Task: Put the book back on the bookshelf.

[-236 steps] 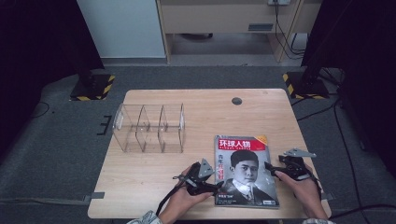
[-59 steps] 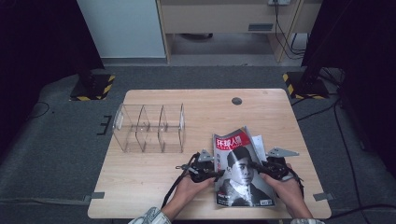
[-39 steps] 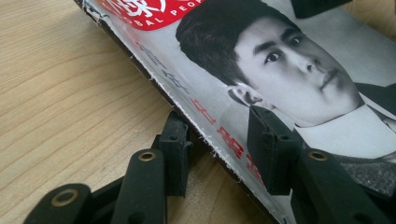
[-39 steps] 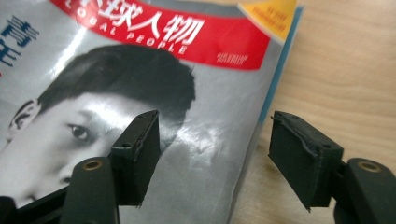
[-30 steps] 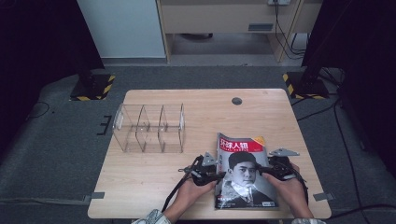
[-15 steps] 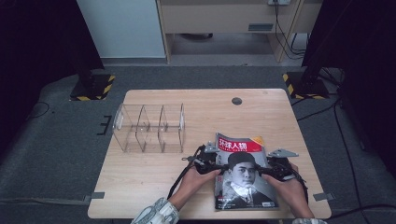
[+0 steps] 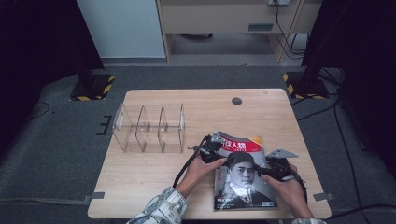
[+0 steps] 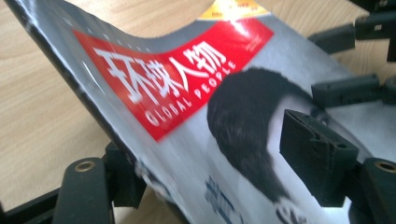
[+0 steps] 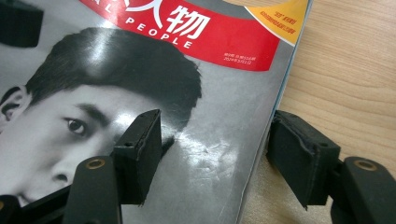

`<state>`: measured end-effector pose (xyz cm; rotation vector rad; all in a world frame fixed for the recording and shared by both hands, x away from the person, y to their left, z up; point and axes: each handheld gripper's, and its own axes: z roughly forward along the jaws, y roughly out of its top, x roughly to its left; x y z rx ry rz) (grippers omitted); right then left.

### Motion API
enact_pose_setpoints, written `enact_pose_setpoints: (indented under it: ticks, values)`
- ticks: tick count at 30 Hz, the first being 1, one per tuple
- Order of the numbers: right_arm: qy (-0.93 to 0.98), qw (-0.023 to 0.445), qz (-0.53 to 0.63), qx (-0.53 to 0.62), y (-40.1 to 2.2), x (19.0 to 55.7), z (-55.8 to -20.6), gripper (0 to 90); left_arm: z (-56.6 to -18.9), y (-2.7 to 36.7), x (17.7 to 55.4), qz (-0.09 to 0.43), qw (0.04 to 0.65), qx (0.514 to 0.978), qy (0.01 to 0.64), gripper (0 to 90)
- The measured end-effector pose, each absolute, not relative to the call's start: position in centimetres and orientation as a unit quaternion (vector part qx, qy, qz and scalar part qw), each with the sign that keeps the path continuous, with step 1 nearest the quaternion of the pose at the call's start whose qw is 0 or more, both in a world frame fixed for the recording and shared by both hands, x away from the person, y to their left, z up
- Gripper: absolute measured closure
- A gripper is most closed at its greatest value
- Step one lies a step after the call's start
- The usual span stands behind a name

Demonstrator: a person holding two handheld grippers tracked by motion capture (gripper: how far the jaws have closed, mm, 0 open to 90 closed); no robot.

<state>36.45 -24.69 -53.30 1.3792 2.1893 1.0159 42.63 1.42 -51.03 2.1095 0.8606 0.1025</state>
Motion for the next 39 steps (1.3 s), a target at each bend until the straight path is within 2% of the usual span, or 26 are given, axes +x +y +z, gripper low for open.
enact_pose_setpoints:
  ticks: [13, 19, 25, 31, 35, 39]
  values:
    - [0.778, 0.180, 0.365, 0.479, -24.5, 36.4, -53.4, 35.4, -50.6, 1.0, 44.4, 0.066, 0.419, 0.832, 0.358, 51.3]
    - [0.778, 0.182, 0.366, 0.477, -24.5, 36.4, -53.4, 35.5, -50.5, 0.9, 44.7, 0.062, 0.415, 0.835, 0.356, 53.9]
    - [0.778, 0.180, 0.368, 0.475, -24.3, 36.5, -53.5, 35.6, -50.7, 0.4, 45.2, 0.062, 0.413, 0.837, 0.354, 49.5]
    - [0.779, 0.180, 0.369, 0.473, -24.3, 36.5, -53.5, 35.7, -51.1, 0.0, 45.5, 0.057, 0.413, 0.839, 0.351, 49.7]
    - [0.780, 0.180, 0.370, 0.472, -24.3, 36.5, -53.5, 35.7, -51.3, 0.1, 45.6, 0.049, 0.411, 0.840, 0.352, 53.8]
    - [0.781, 0.180, 0.370, 0.471, -24.3, 36.5, -53.5, 35.7, -51.2, 0.0, 45.6, 0.042, 0.406, 0.844, 0.349, 64.2]
